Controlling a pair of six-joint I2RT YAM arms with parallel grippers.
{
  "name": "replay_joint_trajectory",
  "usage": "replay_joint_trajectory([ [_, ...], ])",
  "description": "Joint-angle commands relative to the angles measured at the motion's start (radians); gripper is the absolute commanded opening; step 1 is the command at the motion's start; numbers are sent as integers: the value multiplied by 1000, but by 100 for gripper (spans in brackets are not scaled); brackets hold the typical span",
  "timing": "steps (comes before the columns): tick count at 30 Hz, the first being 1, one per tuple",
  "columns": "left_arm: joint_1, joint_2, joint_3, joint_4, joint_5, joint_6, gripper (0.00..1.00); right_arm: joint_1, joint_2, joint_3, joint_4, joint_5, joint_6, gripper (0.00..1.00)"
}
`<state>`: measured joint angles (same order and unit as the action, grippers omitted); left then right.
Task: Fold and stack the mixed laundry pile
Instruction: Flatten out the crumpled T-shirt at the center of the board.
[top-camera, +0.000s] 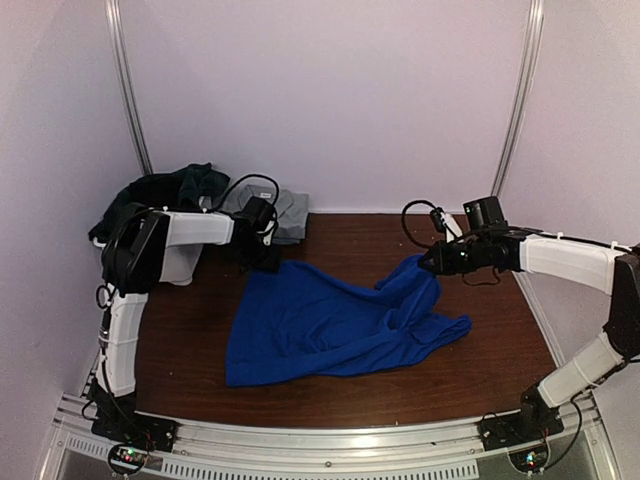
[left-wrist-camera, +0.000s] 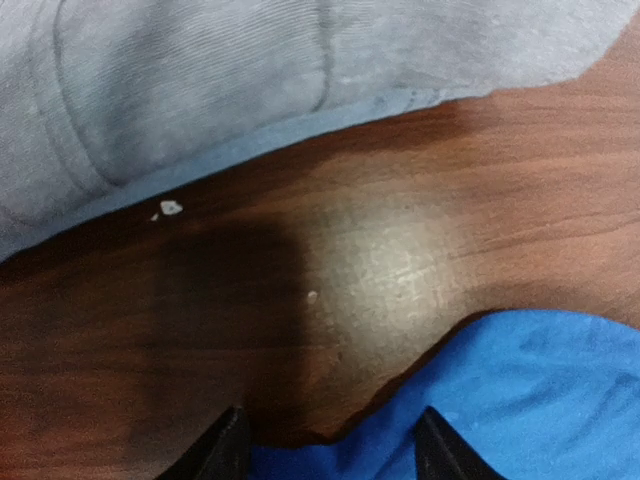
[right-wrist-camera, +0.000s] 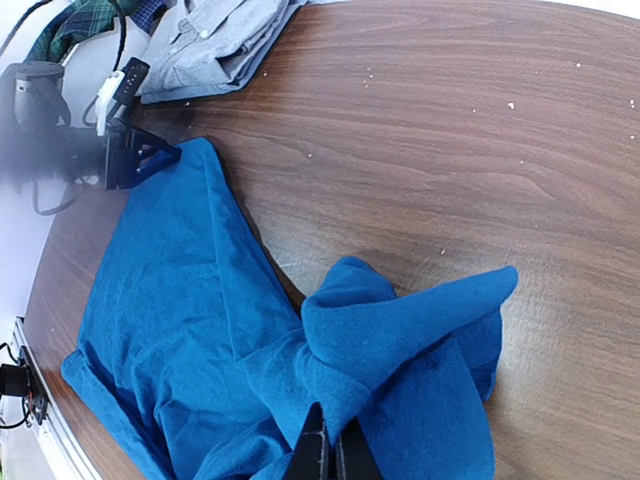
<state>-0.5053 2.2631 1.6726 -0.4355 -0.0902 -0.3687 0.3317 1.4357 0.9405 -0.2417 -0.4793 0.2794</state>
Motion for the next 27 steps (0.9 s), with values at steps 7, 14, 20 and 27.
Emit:
replay_joint_trajectory([
  [7,4,-319,-157,64,84,127,0,-14,-11,99,-11,-105,-58,0],
  [14,-51,-739,-659,90,169,145,0,123,-177,-209,20,-126,34,0],
  [20,-88,-968,-916,-34,216,-83,17,275,-291,-389,5,-148,150,24],
  [27,-68,-1222,-1006,-53,143,-208,55,151,-430,-311,-118,-62,90,59],
])
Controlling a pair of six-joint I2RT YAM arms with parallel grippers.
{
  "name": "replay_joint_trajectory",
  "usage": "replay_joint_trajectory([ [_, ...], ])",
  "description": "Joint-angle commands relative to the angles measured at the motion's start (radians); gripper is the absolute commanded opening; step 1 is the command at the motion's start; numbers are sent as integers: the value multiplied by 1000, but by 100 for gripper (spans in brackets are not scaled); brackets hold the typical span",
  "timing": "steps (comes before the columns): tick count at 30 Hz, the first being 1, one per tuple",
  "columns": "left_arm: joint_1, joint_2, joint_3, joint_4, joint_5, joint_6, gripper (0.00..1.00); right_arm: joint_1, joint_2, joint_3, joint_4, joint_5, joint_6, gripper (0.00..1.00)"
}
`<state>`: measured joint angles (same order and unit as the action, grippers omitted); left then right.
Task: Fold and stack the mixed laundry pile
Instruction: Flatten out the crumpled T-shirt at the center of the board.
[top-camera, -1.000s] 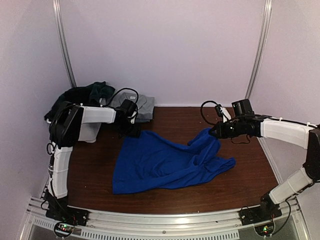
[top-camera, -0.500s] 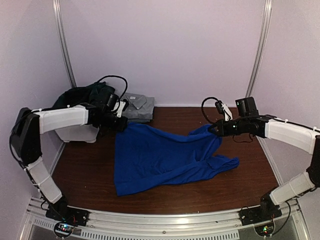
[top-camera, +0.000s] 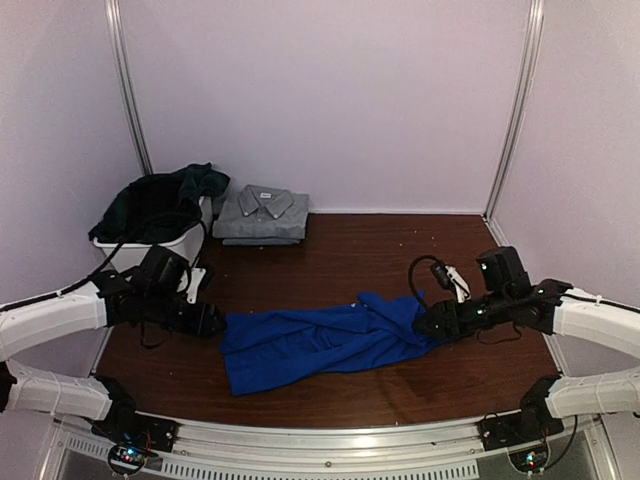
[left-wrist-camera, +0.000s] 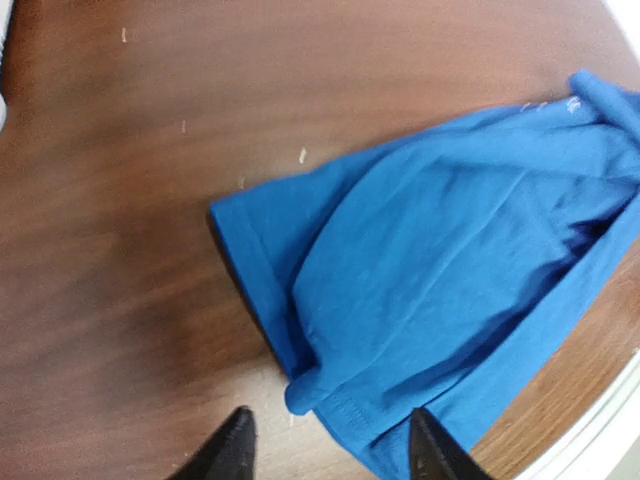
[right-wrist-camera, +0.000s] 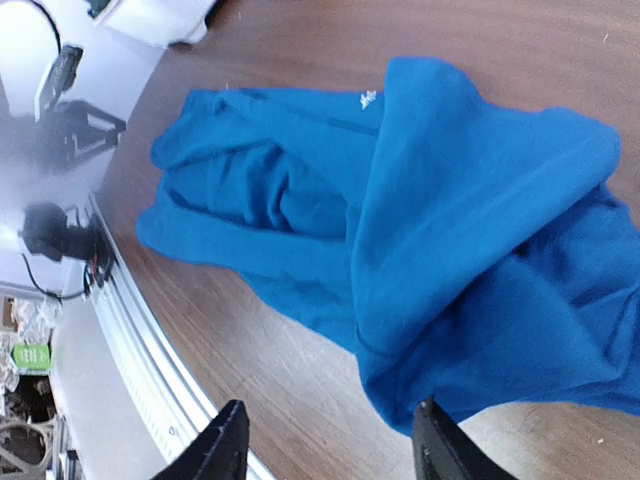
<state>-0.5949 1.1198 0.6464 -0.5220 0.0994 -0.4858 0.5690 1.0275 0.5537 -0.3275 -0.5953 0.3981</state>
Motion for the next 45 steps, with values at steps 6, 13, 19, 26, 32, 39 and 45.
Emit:
replay_joint_trajectory([
  [6,32,128,145,27,-121,-72,62,-230,196,202,13,76,-85,60],
  [13,34,233,205,53,-118,-41,64,-262,359,268,48,-11,-112,62],
  [19,34,261,184,84,-105,-46,66,-261,427,259,101,-174,-85,72],
  [26,38,279,203,91,-118,-41,67,-261,551,325,105,-214,-108,28],
  [32,76,312,213,119,-108,-37,67,-241,504,504,112,-208,-115,0],
  [39,98,266,200,126,-81,-43,67,-39,248,404,38,-185,-198,0],
  [45,98,166,89,158,-6,-66,67,149,6,26,73,-96,-88,0],
])
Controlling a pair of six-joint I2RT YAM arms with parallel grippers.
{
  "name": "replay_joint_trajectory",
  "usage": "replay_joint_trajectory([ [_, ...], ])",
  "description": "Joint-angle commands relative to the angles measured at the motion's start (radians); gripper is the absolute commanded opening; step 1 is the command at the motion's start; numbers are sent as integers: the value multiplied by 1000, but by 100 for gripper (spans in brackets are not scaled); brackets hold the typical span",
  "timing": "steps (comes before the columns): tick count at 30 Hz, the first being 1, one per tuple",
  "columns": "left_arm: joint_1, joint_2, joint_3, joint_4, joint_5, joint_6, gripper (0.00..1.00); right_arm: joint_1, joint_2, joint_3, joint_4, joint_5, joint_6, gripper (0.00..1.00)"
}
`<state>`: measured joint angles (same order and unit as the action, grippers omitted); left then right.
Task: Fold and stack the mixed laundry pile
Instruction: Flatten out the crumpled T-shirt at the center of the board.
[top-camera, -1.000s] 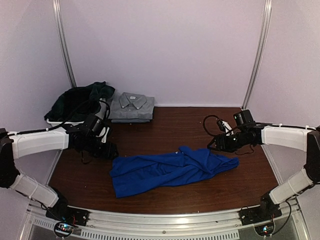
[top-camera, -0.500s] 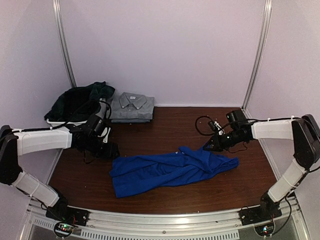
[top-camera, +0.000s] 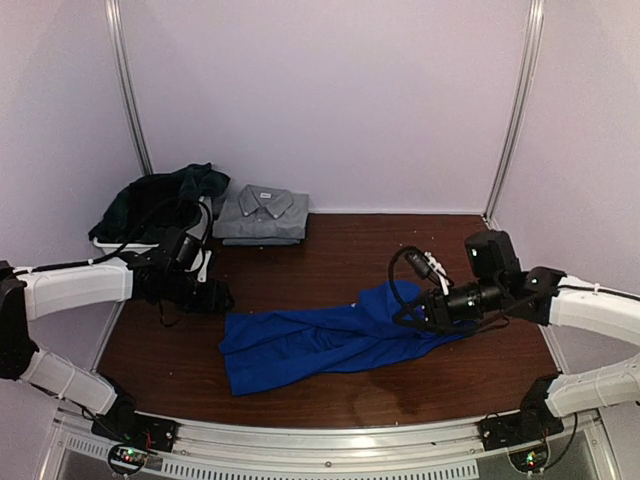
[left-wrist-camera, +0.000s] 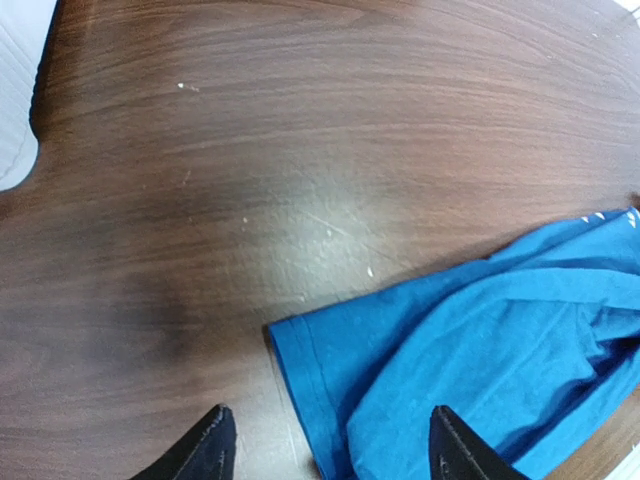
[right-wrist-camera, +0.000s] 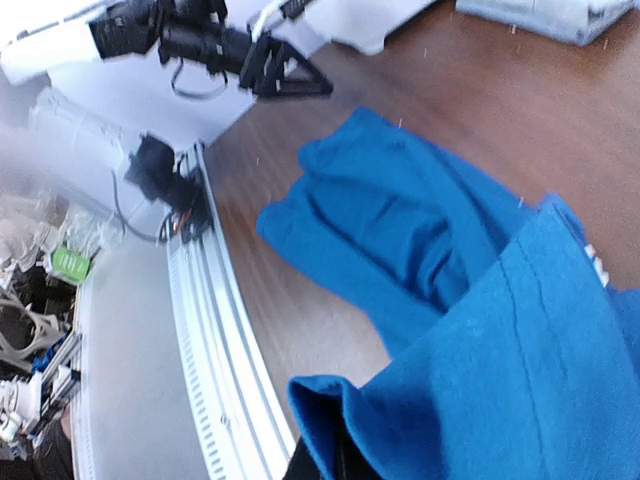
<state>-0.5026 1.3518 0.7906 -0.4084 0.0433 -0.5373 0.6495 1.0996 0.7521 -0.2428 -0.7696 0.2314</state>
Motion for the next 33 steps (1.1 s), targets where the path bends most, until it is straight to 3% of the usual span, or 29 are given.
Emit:
replay_joint_trajectory([
  [1,6,-75,-62,42,52,-18,67,77,-83,-205,16,90,133,3],
  [2,6,-80,-68,39,56,-19,67,79,-90,-221,6,127,171,14],
  [4,6,-83,-67,26,62,-15,67,79,-98,-234,-21,152,197,24],
  [6,6,-82,-67,22,64,-13,67,78,-127,-231,-53,189,214,50],
  [7,6,-79,-67,21,63,-13,67,78,-147,-231,-58,203,216,59],
  [9,6,-66,-67,25,68,-12,67,77,-178,-222,-73,257,222,70],
  [13,6,-36,-71,20,64,-29,68,73,-140,-171,-144,377,220,69],
  [19,6,-40,-99,33,48,-69,67,75,-29,-156,-206,423,256,54],
  [22,6,-40,-107,41,54,-72,67,80,-44,-191,-212,414,304,56],
  [24,6,-39,-110,45,55,-72,67,80,-78,-230,-170,380,342,63],
  [27,6,-31,-118,52,49,-72,67,80,-82,-276,-54,323,379,65],
  [31,6,2,-131,53,45,-85,67,81,35,-254,23,268,366,62],
  [33,6,13,-143,61,46,-94,67,81,96,-230,36,261,347,54],
])
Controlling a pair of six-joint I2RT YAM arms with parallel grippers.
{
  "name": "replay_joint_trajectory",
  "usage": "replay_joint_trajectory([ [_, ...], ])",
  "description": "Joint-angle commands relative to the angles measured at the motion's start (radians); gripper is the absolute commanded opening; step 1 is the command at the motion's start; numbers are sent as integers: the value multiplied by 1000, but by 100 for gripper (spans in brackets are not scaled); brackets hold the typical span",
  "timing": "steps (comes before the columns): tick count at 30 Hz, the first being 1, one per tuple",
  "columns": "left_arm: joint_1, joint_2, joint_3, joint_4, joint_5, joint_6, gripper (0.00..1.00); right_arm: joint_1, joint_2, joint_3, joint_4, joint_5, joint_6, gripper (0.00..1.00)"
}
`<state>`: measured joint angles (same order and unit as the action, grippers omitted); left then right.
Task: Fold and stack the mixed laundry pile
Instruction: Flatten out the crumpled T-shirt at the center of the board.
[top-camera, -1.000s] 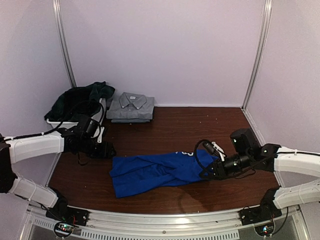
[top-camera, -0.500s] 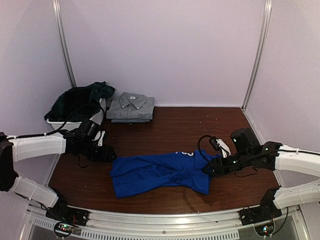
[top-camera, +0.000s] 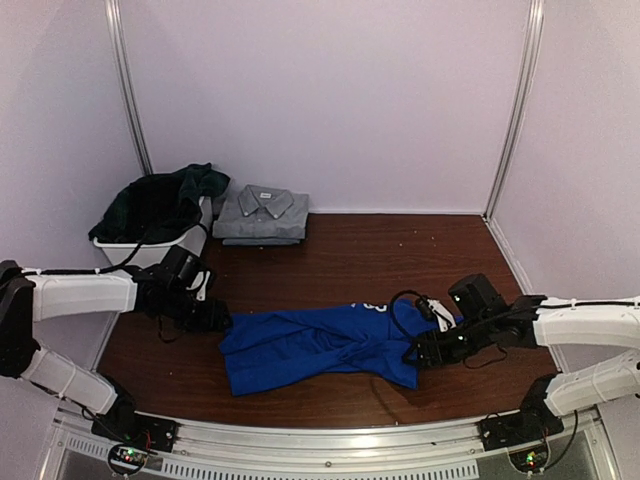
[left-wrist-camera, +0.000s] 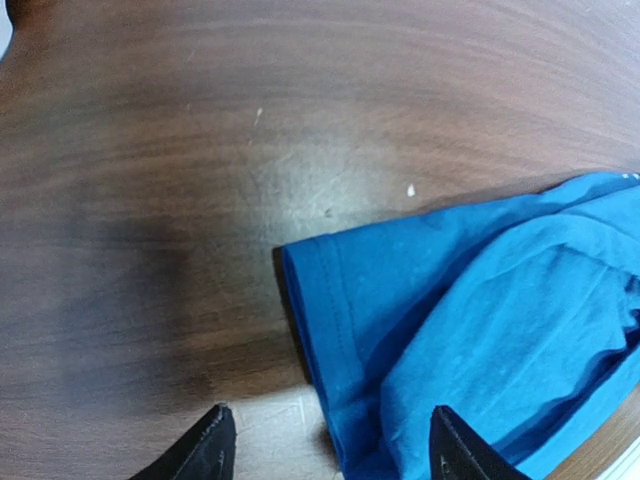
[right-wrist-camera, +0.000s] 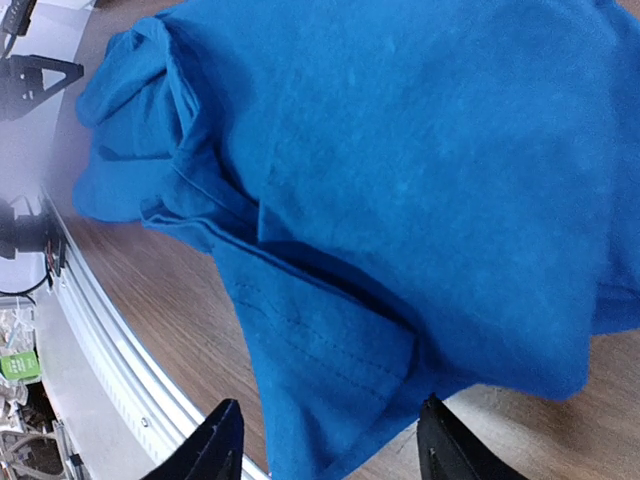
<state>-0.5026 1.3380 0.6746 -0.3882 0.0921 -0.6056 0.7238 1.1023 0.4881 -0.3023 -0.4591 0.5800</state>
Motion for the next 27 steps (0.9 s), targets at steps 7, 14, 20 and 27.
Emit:
replay_joint_trajectory([
  [7,4,40,-46,85,54,-29,57,6,75,114,23,19,-51,0],
  [14,-103,5,-30,125,140,41,32,-5,-44,165,-76,151,-69,0],
  [20,-177,71,23,92,138,78,1,-42,-140,181,-130,252,-51,0],
  [27,-385,72,63,-11,-22,212,0,-104,-249,179,-182,341,-28,0],
])
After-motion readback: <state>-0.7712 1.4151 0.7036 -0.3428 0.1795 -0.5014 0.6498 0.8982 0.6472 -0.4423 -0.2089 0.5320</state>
